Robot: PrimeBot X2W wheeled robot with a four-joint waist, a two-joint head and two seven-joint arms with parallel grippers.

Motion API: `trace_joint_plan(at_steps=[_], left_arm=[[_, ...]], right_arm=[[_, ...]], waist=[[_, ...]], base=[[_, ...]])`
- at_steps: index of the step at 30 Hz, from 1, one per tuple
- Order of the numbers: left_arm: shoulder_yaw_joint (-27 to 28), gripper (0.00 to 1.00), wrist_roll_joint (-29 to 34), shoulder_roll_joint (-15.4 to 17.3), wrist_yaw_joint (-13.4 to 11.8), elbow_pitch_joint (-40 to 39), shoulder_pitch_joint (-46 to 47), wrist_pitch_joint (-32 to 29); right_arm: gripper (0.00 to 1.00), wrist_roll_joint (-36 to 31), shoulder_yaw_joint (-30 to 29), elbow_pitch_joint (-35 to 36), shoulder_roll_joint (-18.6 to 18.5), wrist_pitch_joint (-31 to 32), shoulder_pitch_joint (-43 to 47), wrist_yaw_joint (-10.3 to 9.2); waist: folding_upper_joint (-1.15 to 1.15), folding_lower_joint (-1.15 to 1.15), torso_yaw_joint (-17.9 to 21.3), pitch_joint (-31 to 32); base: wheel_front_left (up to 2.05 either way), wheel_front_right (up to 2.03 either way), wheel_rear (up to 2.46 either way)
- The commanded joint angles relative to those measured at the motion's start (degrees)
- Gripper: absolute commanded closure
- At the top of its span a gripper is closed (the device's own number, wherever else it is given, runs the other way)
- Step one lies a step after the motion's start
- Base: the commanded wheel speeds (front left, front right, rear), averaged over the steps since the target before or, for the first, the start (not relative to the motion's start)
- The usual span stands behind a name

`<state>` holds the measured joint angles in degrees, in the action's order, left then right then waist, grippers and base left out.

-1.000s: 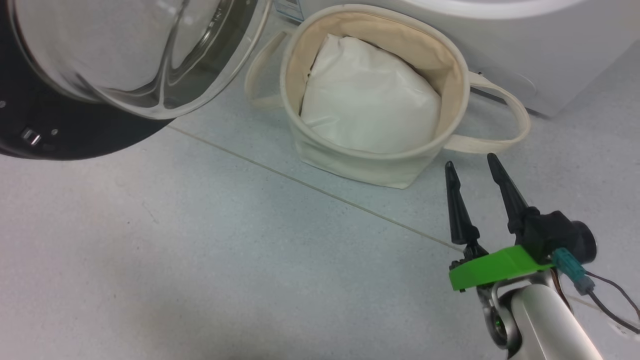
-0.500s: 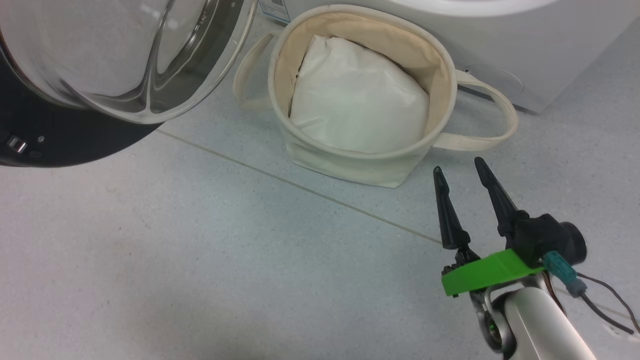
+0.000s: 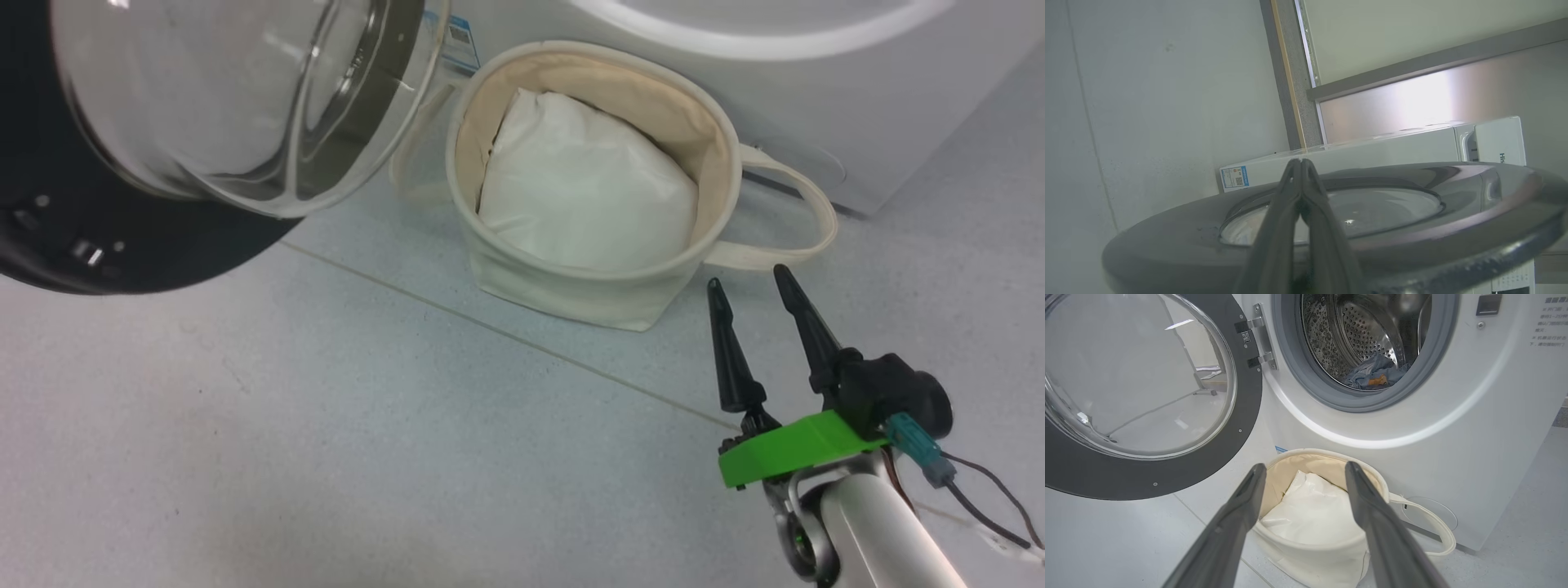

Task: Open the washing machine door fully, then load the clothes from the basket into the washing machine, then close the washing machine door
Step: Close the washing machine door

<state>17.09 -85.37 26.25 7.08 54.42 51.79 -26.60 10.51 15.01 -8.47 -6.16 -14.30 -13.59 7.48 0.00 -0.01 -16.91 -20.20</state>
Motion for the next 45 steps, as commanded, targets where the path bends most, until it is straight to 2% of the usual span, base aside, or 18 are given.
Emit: trace_joint_plan(at_steps=[1, 5, 11, 16, 24, 32, 41, 42, 45], left_arm=[[-0.25, 1.0, -0.16, 3.3, 0.4, -1.74, 0.23, -2.31], [-3.3, 1.0, 1.54, 3.2, 0.4, -4.64, -0.6, -5.34], [-6.84, 1.0, 1.93, 1.06, 0.41, -8.18, -1.8, -9.98], [-7.56, 1.0, 0.16, -0.72, 0.41, -9.55, -2.52, -13.6], [-10.03, 1.0, -0.77, -4.18, 0.41, -14.08, -5.19, -17.28], [-12.13, 1.0, -2.23, -9.35, 0.41, -20.56, -9.12, -19.18], [-16.63, 1.0, -2.35, -16.4, 0.41, -29.77, -13.89, -20.28], [-16.63, 1.0, -2.35, -16.4, 0.41, -29.77, -13.89, -20.28], [-17.99, 1.0, -2.82, -19.24, 0.41, -30.67, -14.58, -19.93]], right_arm=[[0.0, 0.53, 1.45, 1.55, 1.01, -0.7, 0.73, 0.01], [0.0, 1.12, 1.44, 1.1, 1.84, -0.7, 1.33, 0.01], [0.0, 1.48, 1.82, 0.65, 2.6, -0.7, 2.26, 0.01], [0.0, 3.55, 1.84, -0.47, 3.07, -0.7, 2.79, 0.01], [0.0, 3.31, 1.44, -0.68, 3.25, -0.7, 3.91, 0.01], [0.0, 4.97, 1.75, -0.4, 3.27, -0.7, 4.81, 0.01], [0.0, 6.3, 0.4, 0.17, 3.27, -0.7, 5.15, 0.01], [0.0, 6.3, 0.4, 0.17, 3.27, -0.7, 5.15, 0.01], [0.0, 6.75, -0.09, 0.49, 3.27, -0.7, 5.27, 0.01]], waist=[[0.0, 0.01, -0.27, 0.83], [0.0, 0.01, -1.04, 2.88], [0.0, 0.01, -2.26, 5.79], [0.0, 0.01, -2.71, 7.01], [0.0, 0.01, -2.29, 9.67], [0.0, 0.01, -1.08, 11.83], [0.0, 0.01, 2.36, 12.86], [0.0, 0.01, 2.36, 12.86], [0.0, 0.01, 4.17, 13.08]], base=[[0.0, 0.0, 0.0], [0.0, 0.0, 0.0], [0.0, 0.0, 0.0], [0.0, 0.0, 0.0], [0.0, 0.0, 0.0], [0.0, 0.0, 0.0], [0.0, 0.0, 0.0], [0.0, 0.0, 0.0], [0.0, 0.0, 0.0]])
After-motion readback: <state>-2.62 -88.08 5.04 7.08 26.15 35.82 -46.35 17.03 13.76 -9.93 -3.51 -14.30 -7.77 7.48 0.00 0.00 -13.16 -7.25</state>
